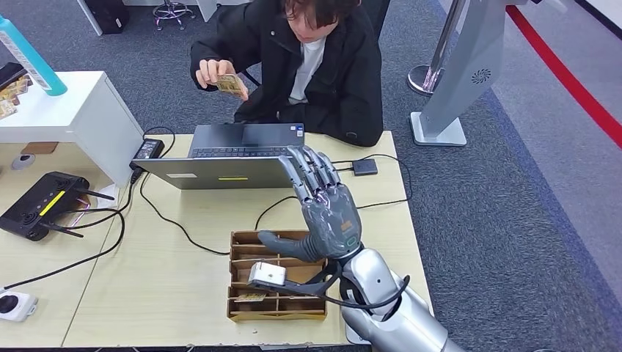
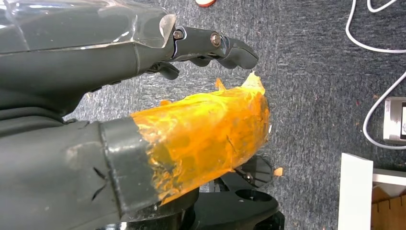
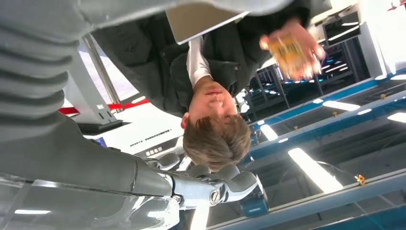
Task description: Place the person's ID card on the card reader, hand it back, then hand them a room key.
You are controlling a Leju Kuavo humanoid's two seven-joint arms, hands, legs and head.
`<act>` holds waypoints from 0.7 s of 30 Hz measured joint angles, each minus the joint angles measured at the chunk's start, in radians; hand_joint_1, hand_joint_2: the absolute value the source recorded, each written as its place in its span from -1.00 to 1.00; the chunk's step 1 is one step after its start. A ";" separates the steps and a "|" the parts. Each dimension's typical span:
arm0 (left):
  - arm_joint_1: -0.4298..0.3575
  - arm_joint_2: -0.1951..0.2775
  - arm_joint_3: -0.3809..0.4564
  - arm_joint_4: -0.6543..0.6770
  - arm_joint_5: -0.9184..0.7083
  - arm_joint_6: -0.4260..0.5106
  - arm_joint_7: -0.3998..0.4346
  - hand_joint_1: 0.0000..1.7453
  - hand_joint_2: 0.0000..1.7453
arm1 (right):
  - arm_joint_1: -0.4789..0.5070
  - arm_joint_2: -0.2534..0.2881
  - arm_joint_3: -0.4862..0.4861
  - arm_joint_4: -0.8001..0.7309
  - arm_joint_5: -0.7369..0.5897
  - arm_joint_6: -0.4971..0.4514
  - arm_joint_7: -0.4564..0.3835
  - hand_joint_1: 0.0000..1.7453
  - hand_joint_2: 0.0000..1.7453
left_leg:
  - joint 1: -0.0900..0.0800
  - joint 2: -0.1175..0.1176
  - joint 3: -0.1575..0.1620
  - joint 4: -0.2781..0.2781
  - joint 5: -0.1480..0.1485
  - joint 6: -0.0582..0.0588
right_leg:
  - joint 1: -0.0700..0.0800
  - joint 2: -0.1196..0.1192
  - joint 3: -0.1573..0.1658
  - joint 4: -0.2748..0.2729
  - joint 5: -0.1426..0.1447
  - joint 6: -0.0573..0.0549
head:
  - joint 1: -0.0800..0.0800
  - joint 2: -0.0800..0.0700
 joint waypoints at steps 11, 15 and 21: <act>0.000 0.000 0.000 0.000 -0.001 0.000 -0.017 -1.00 -1.00 | 0.034 -0.010 0.041 -0.006 -0.024 0.004 -0.041 -1.00 0.00 | 0.000 0.000 0.000 0.000 0.000 0.000 | 0.000 0.000 0.000 0.000 0.000 0.000 | 0.000 0.000; 0.000 0.000 0.000 0.000 0.000 0.000 -0.023 -1.00 -1.00 | 0.057 -0.016 0.059 -0.007 -0.038 -0.005 -0.061 -1.00 1.00 | 0.000 0.000 0.000 0.000 0.000 0.000 | 0.000 0.000 0.000 0.000 0.000 0.000 | 0.000 0.000; 0.001 0.000 0.000 0.000 0.000 0.002 -0.024 -1.00 -1.00 | 0.097 -0.021 0.089 -0.006 -0.056 -0.010 -0.078 -1.00 1.00 | 0.000 0.000 0.000 0.000 0.000 0.000 | 0.000 0.000 0.000 0.000 0.000 0.000 | 0.000 0.000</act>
